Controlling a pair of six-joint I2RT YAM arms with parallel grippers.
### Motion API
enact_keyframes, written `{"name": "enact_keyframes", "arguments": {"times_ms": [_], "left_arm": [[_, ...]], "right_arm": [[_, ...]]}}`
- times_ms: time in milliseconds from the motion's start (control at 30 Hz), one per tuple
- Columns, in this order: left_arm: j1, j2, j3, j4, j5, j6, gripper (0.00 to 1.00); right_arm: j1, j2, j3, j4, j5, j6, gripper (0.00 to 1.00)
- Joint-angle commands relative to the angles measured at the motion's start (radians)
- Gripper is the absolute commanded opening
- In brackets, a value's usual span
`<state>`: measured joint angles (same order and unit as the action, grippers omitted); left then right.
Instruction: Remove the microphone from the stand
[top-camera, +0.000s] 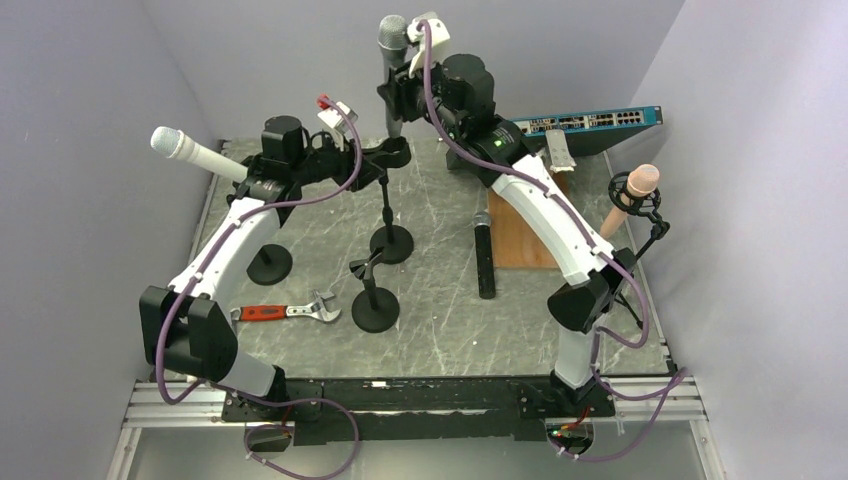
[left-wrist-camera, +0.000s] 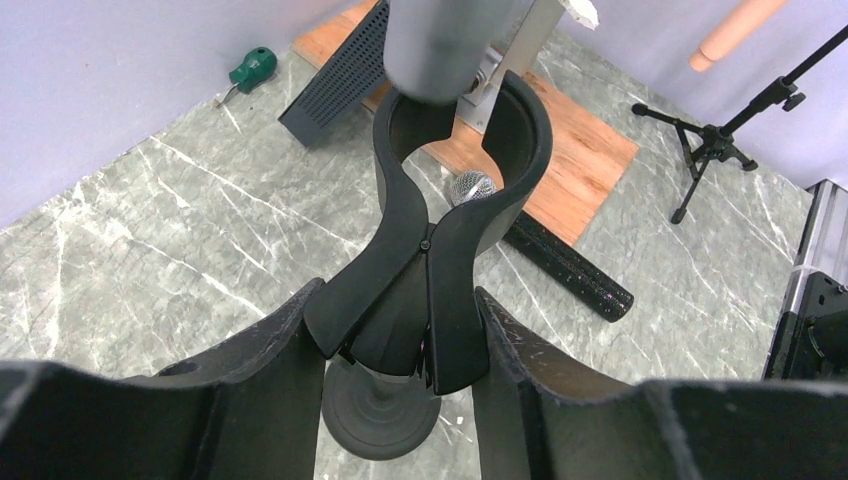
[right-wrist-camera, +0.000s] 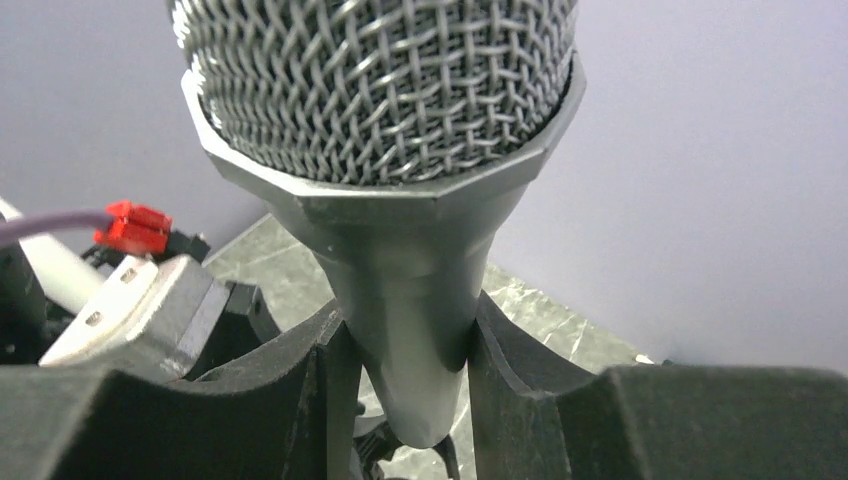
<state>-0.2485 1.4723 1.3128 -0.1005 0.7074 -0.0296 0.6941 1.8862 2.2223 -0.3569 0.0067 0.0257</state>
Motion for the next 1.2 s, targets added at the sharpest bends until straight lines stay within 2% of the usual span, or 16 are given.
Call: {"name": "enact_keyframes", "arguments": {"times_ms": [0, 133, 233, 333, 433, 567, 900, 1167], "left_arm": [[-0.012, -0.035, 0.030, -0.088, -0.044, -0.001, 0.00], [-0.014, -0.027, 0.050, -0.123, -0.079, 0.001, 0.02], [-0.023, -0.030, 0.045, -0.119, -0.091, 0.000, 0.00], [-0.071, -0.032, 0.019, -0.129, -0.153, 0.063, 0.00], [-0.103, -0.029, -0.043, -0.098, -0.149, 0.087, 0.00], [-0.152, 0.009, -0.083, -0.094, -0.188, 0.127, 0.00], [-0.180, 0.054, -0.206, 0.007, -0.266, 0.130, 0.00], [-0.180, 0.128, -0.225, 0.023, -0.282, 0.127, 0.00]], "right_arm": [[0.000, -0.074, 0.022, 0.094, 0.131, -0.014, 0.00], [-0.014, -0.175, -0.125, 0.132, 0.181, 0.009, 0.00], [-0.025, -0.272, -0.275, 0.145, 0.246, 0.042, 0.00], [-0.034, -0.406, -0.446, 0.162, 0.319, 0.068, 0.00], [-0.057, -0.519, -0.619, 0.169, 0.329, 0.083, 0.00], [-0.093, -0.622, -0.769, 0.137, 0.335, 0.095, 0.00], [-0.132, -0.698, -1.033, 0.121, 0.244, 0.189, 0.00], [-0.131, -0.635, -1.100, 0.094, 0.176, 0.269, 0.00]]}}
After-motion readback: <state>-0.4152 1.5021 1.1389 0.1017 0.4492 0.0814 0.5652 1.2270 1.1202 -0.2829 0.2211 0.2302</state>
